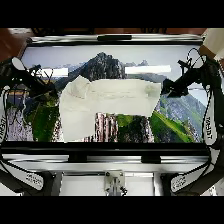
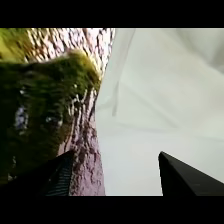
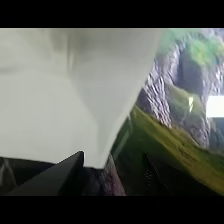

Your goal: Fold the shirts.

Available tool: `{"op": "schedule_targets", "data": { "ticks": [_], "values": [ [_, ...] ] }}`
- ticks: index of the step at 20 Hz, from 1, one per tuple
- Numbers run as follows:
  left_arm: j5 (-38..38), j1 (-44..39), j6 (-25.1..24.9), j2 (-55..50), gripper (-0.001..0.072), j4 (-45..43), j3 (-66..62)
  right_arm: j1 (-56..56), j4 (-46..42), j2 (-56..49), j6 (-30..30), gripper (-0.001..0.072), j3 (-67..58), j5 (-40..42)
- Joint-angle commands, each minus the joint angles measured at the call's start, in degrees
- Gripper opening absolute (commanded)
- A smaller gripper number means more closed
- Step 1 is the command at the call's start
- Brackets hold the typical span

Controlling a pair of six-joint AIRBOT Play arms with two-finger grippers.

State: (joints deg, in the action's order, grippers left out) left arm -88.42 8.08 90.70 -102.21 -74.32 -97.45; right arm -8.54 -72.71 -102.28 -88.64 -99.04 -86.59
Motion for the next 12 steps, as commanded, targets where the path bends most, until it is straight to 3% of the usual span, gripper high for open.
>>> {"op": "schedule_targets", "data": {
  "ticks": [1,5,7,11,12],
  "values": [
    [3.0,3.0,-3.1,2.4,0.0602,6.4,11.7,-1.7,-0.7,0.4,1.6,0.0486,3.6,-4.9],
    [10.3,1.7,-4.9,3.1,0.0595,7.5,20.0,-1.2,3.7,0.4,1.6,0.0486,6.0,-1.0],
    [11.5,1.6,-6.1,3.1,0.0474,7.8,22.2,-1.2,3.1,0.4,1.7,0.0486,6.0,-0.8],
    [16.0,1.4,-9.1,3.0,0.0447,14.3,25.4,-1.2,3.2,0.4,1.0,0.0485,6.0,-1.0],
    [17.2,1.0,-9.1,2.9,0.0354,15.1,26.2,-1.2,3.2,0.4,0.8,0.0486,6.0,-1.1]
  ]
}}
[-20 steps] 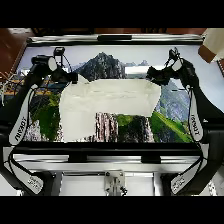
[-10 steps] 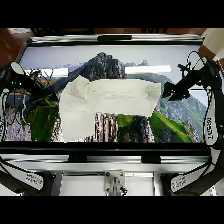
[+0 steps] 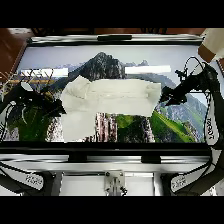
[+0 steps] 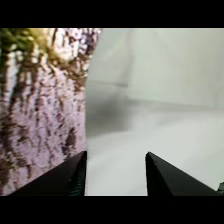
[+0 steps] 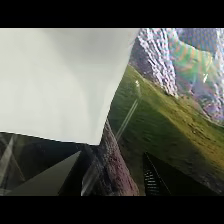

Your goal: Fold the shirts.

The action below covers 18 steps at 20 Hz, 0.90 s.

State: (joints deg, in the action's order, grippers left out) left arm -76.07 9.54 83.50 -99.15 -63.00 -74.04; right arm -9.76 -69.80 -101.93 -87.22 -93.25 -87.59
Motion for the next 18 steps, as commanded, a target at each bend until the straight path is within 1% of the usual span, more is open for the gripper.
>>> {"op": "schedule_targets", "data": {
  "ticks": [1,2,3,4,6,8,10,12,14,16,18],
  "values": [
    [5.4,-0.8,-1.9,-0.2,0.0233,3.7,3.3,0.0,0.1,0.0,-0.7,0.0486,0.2,-0.4],
    [5.5,-1.1,-1.9,-0.1,0.0099,3.7,3.5,0.0,-1.2,0.0,-1.0,0.0500,0.6,-1.1],
    [5.5,-1.1,-2.1,0.0,0.0031,3.7,3.4,0.0,-3.0,0.0,-1.9,0.0578,1.7,-1.8],
    [5.6,-1.1,-2.1,0.2,0.0031,3.7,3.4,0.0,-3.9,0.0,-2.2,0.0598,3.7,-2.0],
    [5.6,-1.0,-3.6,1.2,0.0031,3.7,3.4,0.0,-1.0,0.0,-2.8,0.0598,8.3,-0.5],
    [5.6,-1.0,-4.3,2.5,0.0031,3.7,3.4,0.6,3.1,0.0,-3.0,0.0598,12.5,4.5],
    [5.6,-1.0,-4.4,4.1,0.0031,3.7,3.4,1.7,4.8,0.0,-4.9,0.0598,15.0,10.4],
    [5.6,-1.1,-4.4,5.5,0.0031,3.7,3.4,3.8,7.7,0.0,-5.0,0.0598,16.1,14.6],
    [5.6,-1.1,-4.4,6.4,0.0031,3.7,3.4,6.4,7.8,0.0,-5.1,0.0597,16.1,18.0],
    [6.0,-1.1,-4.4,7.1,0.0031,4.4,3.4,9.5,7.8,0.0,-6.5,0.0594,16.1,22.0],
    [7.0,-1.1,-4.4,7.8,0.0031,5.8,3.4,12.9,7.8,0.0,-7.1,0.0591,16.1,24.3]
  ]
}}
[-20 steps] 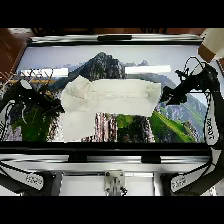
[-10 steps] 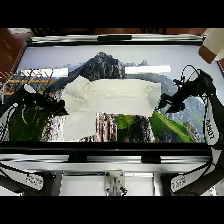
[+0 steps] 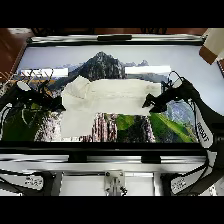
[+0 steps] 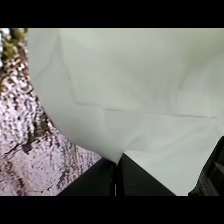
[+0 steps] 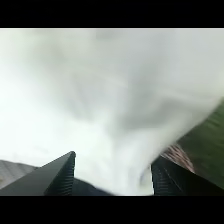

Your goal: Fold the shirts.

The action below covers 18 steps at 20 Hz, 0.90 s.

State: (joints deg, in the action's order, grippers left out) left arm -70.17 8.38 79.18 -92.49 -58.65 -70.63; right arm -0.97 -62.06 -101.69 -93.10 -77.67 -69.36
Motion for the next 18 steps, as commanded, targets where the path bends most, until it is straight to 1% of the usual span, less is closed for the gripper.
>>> {"op": "schedule_targets", "data": {
  "ticks": [1,2,3,5,7,9,11,13,14,16,18],
  "values": [
    [1.4,0.1,-0.1,1.5,0.0031,1.7,0.0,5.5,0.0,-0.3,-1.1,0.0477,0.5,6.3],
    [1.4,0.1,-0.2,1.9,0.0031,1.7,0.0,6.6,0.1,-0.2,-1.2,0.0188,0.5,6.2],
    [1.4,0.1,-0.6,2.5,0.0031,1.7,0.0,7.2,0.4,-0.2,-1.2,0.0055,0.4,6.1],
    [1.2,0.2,-1.2,4.7,0.0029,1.4,-0.8,7.2,0.4,0.5,1.0,0.0051,-1.5,3.5],
    [1.2,0.2,-1.2,8.9,0.0028,-0.5,-4.5,6.7,-1.4,3.7,5.6,0.0051,-5.3,0.0],
    [1.5,0.2,-1.2,15.5,0.0028,-3.0,-11.7,6.3,-5.8,9.3,9.8,0.0051,-11.2,-3.7],
    [3.9,0.2,-1.2,23.5,0.0029,-3.4,-21.1,5.8,-9.2,16.8,13.2,0.0051,-18.9,-5.7],
    [8.1,0.2,-1.2,31.4,0.0028,-3.5,-30.5,5.7,-10.4,24.5,15.2,0.0051,-26.1,-4.2],
    [11.0,0.2,-1.2,35.2,0.0028,-3.5,-34.3,5.7,-10.5,28.9,15.4,0.0051,-28.8,-1.5],
    [16.3,0.2,-0.9,41.7,0.0029,-3.5,-38.3,5.7,-9.9,37.5,14.0,0.0051,-29.9,6.5],
    [20.3,0.2,-1.0,47.6,0.0029,-3.5,-38.9,5.7,-9.4,44.7,12.8,0.0051,-29.9,10.6]
  ]
}}
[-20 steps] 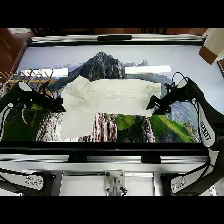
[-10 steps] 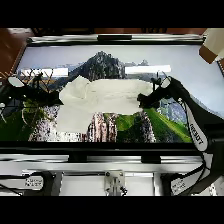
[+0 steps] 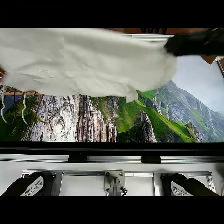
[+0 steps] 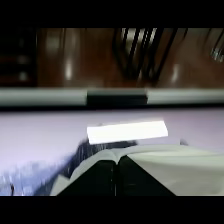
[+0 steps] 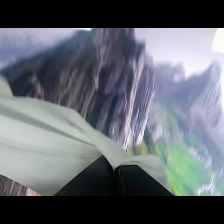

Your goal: Fold the shirts.

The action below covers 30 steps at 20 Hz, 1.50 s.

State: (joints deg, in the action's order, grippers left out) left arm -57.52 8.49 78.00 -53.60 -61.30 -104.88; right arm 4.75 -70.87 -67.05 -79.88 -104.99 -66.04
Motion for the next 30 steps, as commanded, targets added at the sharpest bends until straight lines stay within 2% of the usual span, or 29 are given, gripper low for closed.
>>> {"op": "schedule_targets", "data": {
  "ticks": [1,5,9,12,15,17,20,25,27,30],
  "values": [
    [7.6,0.1,0.1,10.8,0.0029,-0.9,-4.6,0.0,-0.7,12.9,-1.2,0.0051,-2.6,7.6],
    [6.0,0.1,0.0,13.9,0.0029,-1.0,-4.7,0.0,-1.1,18.2,-5.1,0.0051,-2.6,5.4],
    [6.0,0.1,0.0,13.0,0.0030,-7.2,-4.3,0.0,-2.9,18.5,-5.4,0.0051,-2.6,3.1],
    [3.5,0.1,0.0,10.8,0.0030,-9.3,-1.6,0.0,-7.1,15.0,-7.1,0.0051,-2.6,-4.7],
    [-6.6,0.1,0.0,6.1,0.0030,-9.3,4.5,0.0,-12.6,7.2,-8.8,0.0052,-2.2,-17.3],
    [-8.4,0.1,0.0,2.3,0.0030,-9.3,10.8,0.0,-16.4,1.1,-9.1,0.0052,1.0,-19.4],
    [-5.9,-0.1,0.0,-5.9,0.0030,-8.9,18.4,0.0,-17.2,-10.1,-9.6,0.0052,5.8,-9.4],
    [3.3,-3.6,0.0,-23.0,0.0030,-7.0,21.6,0.0,-9.3,-28.5,-16.0,0.0052,6.4,11.6],
    [9.0,-4.9,0.1,-28.8,0.0031,-4.7,21.6,0.0,-5.4,-33.1,-20.0,0.0052,6.4,15.5],
    [11.2,-6.4,0.3,-36.0,0.0032,0.7,21.6,0.2,-1.3,-38.0,-20.3,0.0052,6.4,14.3]
  ]
}}
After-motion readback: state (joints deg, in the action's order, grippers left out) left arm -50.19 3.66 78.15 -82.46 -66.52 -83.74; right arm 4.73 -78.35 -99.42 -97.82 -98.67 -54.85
